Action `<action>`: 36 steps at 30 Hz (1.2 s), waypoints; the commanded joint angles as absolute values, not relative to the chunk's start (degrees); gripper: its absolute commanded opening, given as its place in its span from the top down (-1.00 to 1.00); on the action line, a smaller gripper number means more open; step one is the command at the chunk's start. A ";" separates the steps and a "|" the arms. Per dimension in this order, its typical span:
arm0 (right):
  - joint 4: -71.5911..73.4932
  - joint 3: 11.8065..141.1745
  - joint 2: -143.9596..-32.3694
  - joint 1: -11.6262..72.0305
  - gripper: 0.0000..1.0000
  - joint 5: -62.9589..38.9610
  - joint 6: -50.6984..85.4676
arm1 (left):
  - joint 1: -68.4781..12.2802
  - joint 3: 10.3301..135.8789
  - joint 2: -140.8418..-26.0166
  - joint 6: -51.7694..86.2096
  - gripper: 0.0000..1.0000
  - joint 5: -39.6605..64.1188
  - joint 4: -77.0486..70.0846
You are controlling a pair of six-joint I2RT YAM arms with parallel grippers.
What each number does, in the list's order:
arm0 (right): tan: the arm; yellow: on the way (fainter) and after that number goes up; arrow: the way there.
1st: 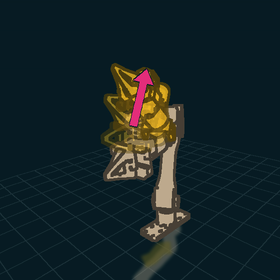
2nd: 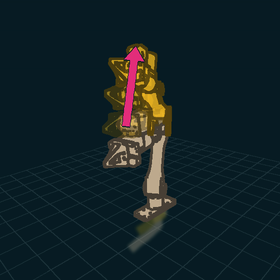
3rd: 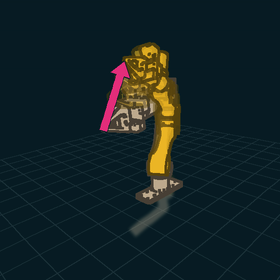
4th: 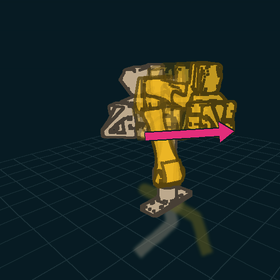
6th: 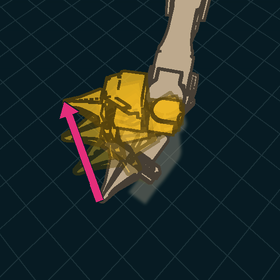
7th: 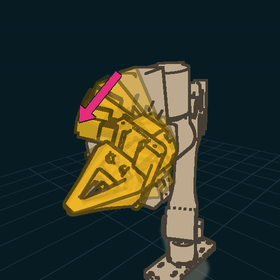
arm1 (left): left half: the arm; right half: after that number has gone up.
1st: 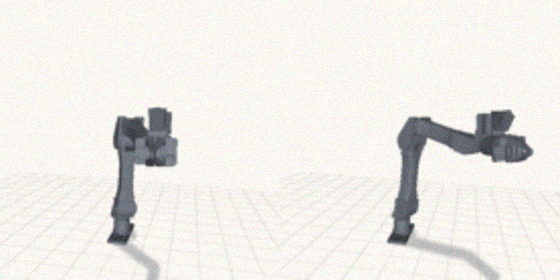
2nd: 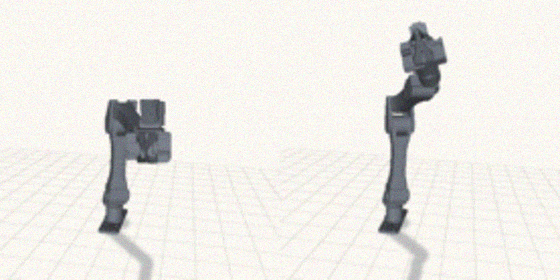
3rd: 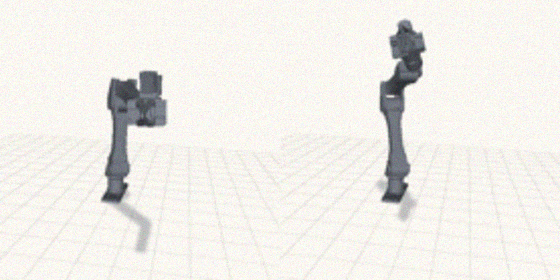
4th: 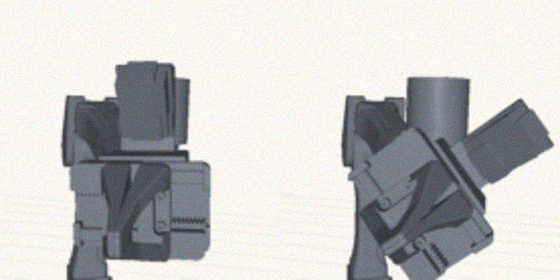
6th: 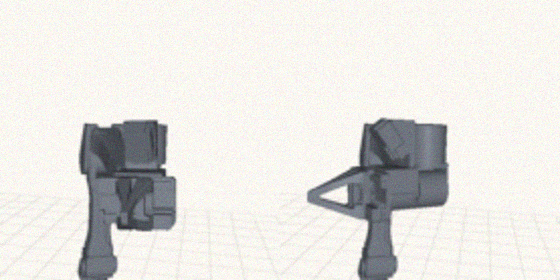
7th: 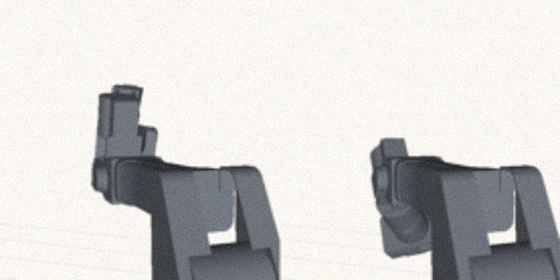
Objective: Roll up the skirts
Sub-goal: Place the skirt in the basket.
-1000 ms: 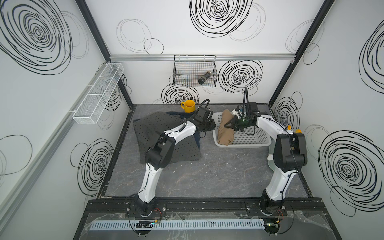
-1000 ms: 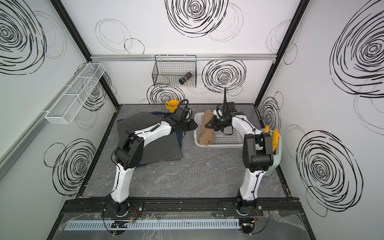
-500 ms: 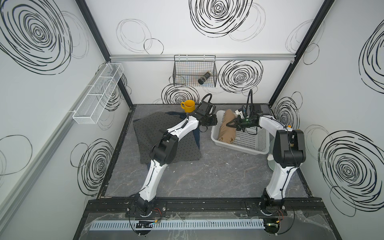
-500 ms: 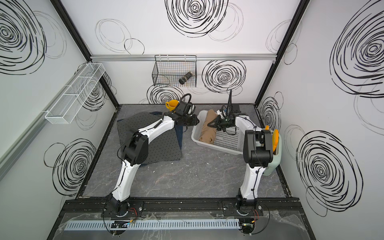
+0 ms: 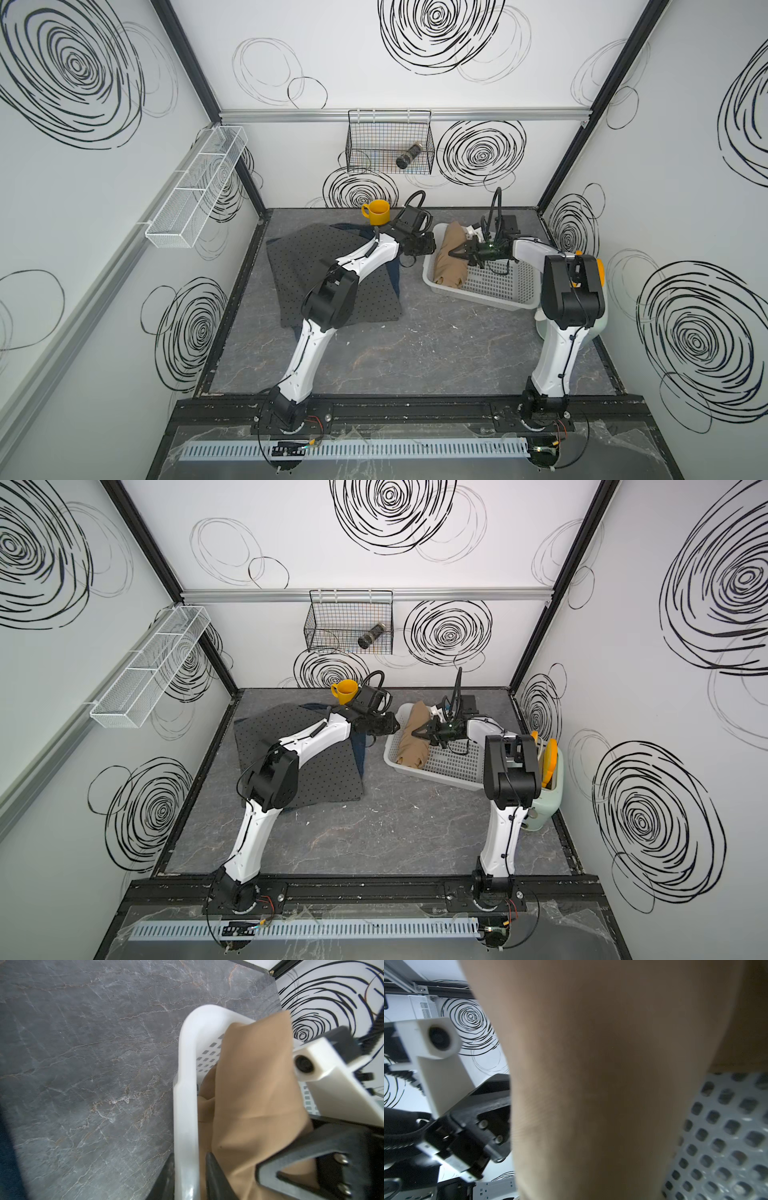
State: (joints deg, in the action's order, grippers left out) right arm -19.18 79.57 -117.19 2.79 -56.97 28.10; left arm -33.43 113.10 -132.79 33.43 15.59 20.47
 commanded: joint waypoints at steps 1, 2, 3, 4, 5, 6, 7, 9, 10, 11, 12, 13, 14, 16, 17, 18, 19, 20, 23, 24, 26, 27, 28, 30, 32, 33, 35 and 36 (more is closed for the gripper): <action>-22.79 80.78 -119.08 2.75 0.83 -51.33 26.52 | -33.84 112.65 -130.06 35.14 0.33 15.52 18.57; -23.98 81.33 -119.18 2.81 0.77 -48.81 26.20 | -33.84 112.63 -129.73 35.77 0.26 15.50 18.55; -24.64 81.55 -119.07 2.96 0.70 -46.81 26.19 | -33.84 112.47 -129.25 36.39 0.23 15.52 18.37; -25.05 81.83 -119.13 2.98 0.64 -45.96 26.42 | -33.92 112.08 -128.68 36.92 0.20 15.75 17.82; -25.29 82.09 -119.11 2.98 0.45 -45.62 26.81 | -34.09 111.55 -127.97 37.40 0.13 15.66 17.15; -24.87 82.24 -119.09 3.07 0.40 -45.88 27.31 | -34.25 111.12 -127.25 37.97 0.11 15.69 16.52; -24.43 82.27 -118.92 3.08 0.37 -45.83 27.97 | -34.36 111.03 -126.77 38.39 0.08 15.89 16.09; -23.52 82.30 -118.63 3.41 0.34 -45.35 29.73 | -34.61 111.35 -126.01 38.91 0.01 16.09 16.00; -22.99 82.42 -118.57 3.51 0.29 -45.42 30.53 | -34.67 111.36 -125.63 39.06 -0.03 16.08 15.87; -23.34 83.00 -118.63 3.75 0.14 -44.85 30.90 | -34.72 111.29 -125.30 39.32 -0.08 16.00 16.07; -24.52 84.00 -118.79 4.06 0.11 -43.20 30.82 | -34.72 111.12 -125.01 39.53 -0.10 15.99 16.22; -25.50 84.85 -118.90 4.45 0.11 -41.86 30.56 | -34.72 110.97 -124.77 39.55 -0.13 15.84 16.48; -26.83 85.73 -119.17 4.65 0.09 -40.59 30.05 | -34.72 110.79 -124.46 39.47 -0.16 15.62 17.12; -28.79 86.48 -119.01 4.91 -0.16 -39.02 29.26 | -34.59 109.96 -123.55 38.82 -0.25 14.46 18.00; -29.17 86.28 -118.21 5.12 -0.31 -37.23 29.03 | -34.42 109.02 -122.80 38.62 -0.30 13.75 17.95; -28.83 85.65 -116.97 5.21 -0.63 -35.57 28.92 | -34.22 107.93 -122.09 38.50 -0.36 13.15 17.66; -28.09 85.10 -115.91 5.27 -0.99 -34.64 28.96 | -33.91 107.06 -121.70 38.73 -0.42 13.03 17.50; -27.89 84.86 -115.08 5.30 -0.96 -33.93 29.09 | -33.60 106.44 -121.49 38.92 -0.49 13.10 17.65; -31.00 87.25 -115.10 5.27 -0.96 -32.29 28.74 | -33.05 104.76 -120.54 38.89 -0.59 13.20 17.95; -31.49 87.90 -114.94 5.36 -0.96 -32.10 28.74 | -32.97 103.90 -119.81 38.85 -0.61 13.06 17.80; -33.53 89.18 -113.81 5.68 -0.96 -28.94 28.74 | -32.75 102.37 -118.02 38.88 -0.70 11.64 17.84; -33.66 89.32 -112.34 5.90 -0.96 -26.81 28.74 | -32.49 101.25 -116.96 38.91 -0.79 10.74 17.61; -33.51 89.27 -111.12 5.96 -0.96 -25.19 28.93 | -32.36 100.37 -115.73 39.14 -0.85 9.64 17.55; -35.10 90.39 -108.29 6.04 -0.96 -21.36 29.44 | -31.84 97.86 -113.12 39.72 -0.94 7.86 16.94; -37.49 91.43 -105.60 6.11 -0.96 -16.95 29.97 | -31.48 96.04 -111.30 40.44 -0.95 7.40 16.57; -39.68 92.65 -104.24 6.21 -0.96 -14.08 30.44 | -31.40 95.27 -110.49 40.89 -0.95 7.46 16.78; -42.82 92.68 -100.46 6.93 -0.98 -9.31 32.05 | -31.60 93.26 -108.80 41.70 -0.92 7.77 16.64; -44.34 91.75 -97.88 8.05 -1.00 -6.98 32.71 | -31.87 91.74 -107.52 42.45 -0.89 7.50 16.62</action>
